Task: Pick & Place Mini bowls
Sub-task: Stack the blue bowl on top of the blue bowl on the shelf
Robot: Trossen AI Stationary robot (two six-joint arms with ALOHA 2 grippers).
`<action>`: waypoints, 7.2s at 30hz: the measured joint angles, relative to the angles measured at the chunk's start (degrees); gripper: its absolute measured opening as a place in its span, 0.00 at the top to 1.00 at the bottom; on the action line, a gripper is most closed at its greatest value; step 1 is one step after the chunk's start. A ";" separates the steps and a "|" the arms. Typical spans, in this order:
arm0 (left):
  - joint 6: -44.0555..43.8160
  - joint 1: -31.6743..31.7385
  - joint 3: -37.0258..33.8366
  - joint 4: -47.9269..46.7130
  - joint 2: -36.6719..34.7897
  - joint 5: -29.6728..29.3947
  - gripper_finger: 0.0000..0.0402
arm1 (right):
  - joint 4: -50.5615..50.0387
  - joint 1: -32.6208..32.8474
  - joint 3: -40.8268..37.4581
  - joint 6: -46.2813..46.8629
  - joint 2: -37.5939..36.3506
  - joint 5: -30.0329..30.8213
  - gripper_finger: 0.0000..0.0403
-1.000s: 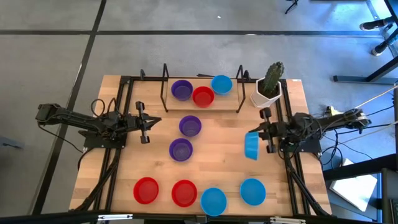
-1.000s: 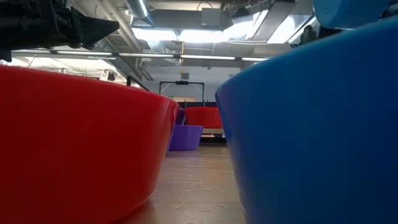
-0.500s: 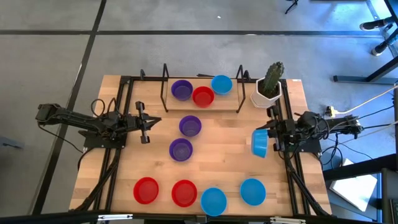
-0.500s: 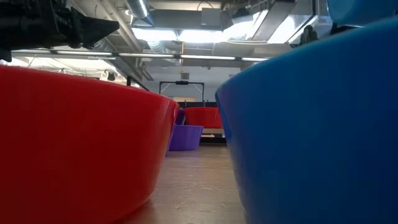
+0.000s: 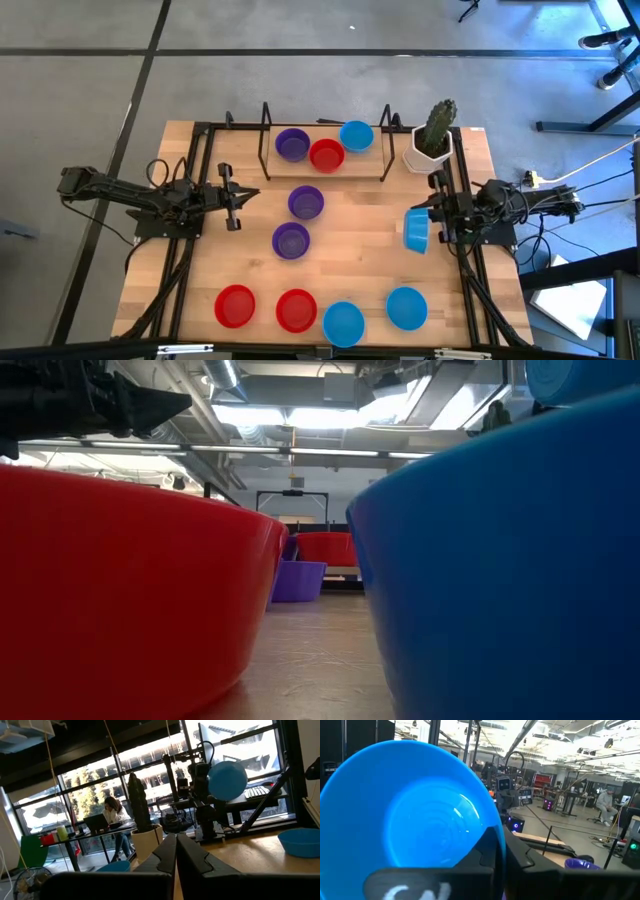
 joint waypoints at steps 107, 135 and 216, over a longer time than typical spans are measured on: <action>15.77 0.02 0.46 18.49 0.11 5.15 0.99 | 16.10 0.00 0.79 -9.16 13.76 -7.48 0.97; 15.65 0.01 0.46 18.47 0.11 4.96 0.99 | -18.90 -23.82 48.94 -10.24 54.07 15.14 0.99; 16.55 0.01 0.46 18.45 0.11 1.54 0.98 | -69.84 -54.11 107.75 -3.86 113.68 0.76 0.99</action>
